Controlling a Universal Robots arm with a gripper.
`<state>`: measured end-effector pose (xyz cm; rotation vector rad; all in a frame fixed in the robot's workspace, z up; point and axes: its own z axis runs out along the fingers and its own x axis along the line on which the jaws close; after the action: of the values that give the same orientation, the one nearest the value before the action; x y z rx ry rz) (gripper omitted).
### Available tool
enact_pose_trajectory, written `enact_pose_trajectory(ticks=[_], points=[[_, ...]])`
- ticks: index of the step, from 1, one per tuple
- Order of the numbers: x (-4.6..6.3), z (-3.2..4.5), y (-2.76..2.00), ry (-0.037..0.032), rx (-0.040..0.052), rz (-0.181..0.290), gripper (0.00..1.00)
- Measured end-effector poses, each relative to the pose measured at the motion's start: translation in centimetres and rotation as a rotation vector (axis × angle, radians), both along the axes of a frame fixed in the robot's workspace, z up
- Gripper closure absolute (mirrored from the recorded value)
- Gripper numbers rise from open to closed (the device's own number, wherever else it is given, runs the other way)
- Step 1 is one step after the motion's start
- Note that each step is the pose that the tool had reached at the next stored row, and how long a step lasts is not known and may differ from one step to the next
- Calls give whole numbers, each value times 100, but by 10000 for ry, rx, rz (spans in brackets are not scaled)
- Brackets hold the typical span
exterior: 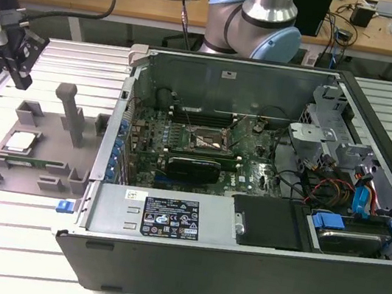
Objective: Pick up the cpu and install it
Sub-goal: 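Reach for the cpu, then pick up the cpu and move it towards the insertion slot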
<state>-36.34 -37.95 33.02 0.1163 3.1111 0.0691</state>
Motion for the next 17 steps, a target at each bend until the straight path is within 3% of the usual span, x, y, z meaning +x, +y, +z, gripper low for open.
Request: enact_pose_trajectory(ticks=[17], points=[[-2,1,0,2,2,-1,89]])
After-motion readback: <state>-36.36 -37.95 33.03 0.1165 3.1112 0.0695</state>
